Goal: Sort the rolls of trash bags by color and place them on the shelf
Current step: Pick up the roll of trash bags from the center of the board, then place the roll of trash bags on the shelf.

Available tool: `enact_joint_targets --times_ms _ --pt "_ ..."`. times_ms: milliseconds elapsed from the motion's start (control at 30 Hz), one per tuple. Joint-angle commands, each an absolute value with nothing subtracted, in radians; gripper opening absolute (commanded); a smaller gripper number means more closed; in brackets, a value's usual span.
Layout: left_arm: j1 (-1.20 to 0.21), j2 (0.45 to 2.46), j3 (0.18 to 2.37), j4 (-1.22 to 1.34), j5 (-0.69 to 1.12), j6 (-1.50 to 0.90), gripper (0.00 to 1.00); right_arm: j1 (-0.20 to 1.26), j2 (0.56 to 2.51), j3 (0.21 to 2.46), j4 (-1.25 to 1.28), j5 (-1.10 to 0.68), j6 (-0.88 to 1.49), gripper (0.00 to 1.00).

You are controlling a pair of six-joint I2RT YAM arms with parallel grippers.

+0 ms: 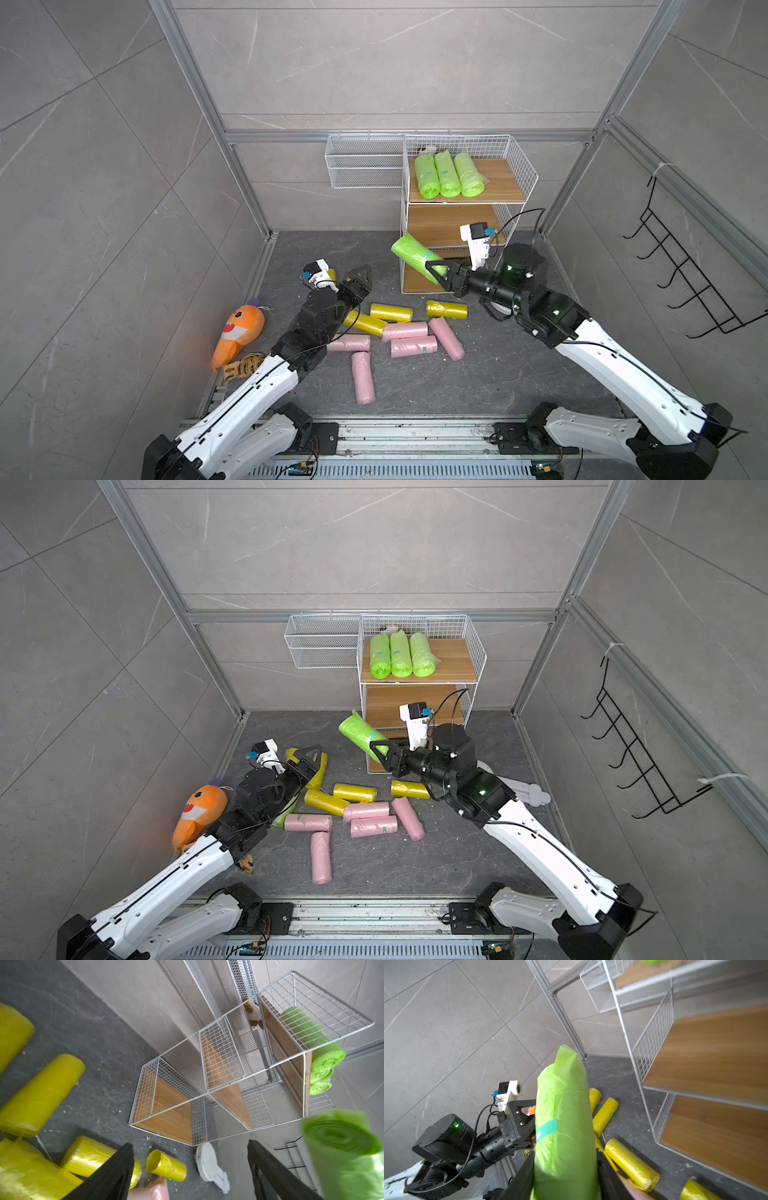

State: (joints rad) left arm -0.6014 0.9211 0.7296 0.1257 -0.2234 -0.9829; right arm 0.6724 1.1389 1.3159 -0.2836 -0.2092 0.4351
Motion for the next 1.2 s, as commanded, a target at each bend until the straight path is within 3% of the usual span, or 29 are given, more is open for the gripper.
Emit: enact_joint_targets --times_ms 0,333,700,1167 --pt "-0.599 0.922 0.809 0.083 -0.174 -0.748 0.87 0.664 1.107 1.472 -0.517 -0.104 0.263 0.29" --pt "-0.636 1.079 1.002 0.044 0.134 -0.528 0.86 0.61 1.264 1.909 -0.753 0.189 0.138 0.3" --pt "-0.707 1.117 1.041 0.046 0.091 -0.514 0.86 0.464 1.481 2.236 -0.837 0.349 0.076 0.29" --pt "-0.721 1.116 1.037 0.046 0.086 -0.511 0.86 0.336 1.717 2.466 -0.888 0.331 0.082 0.29"
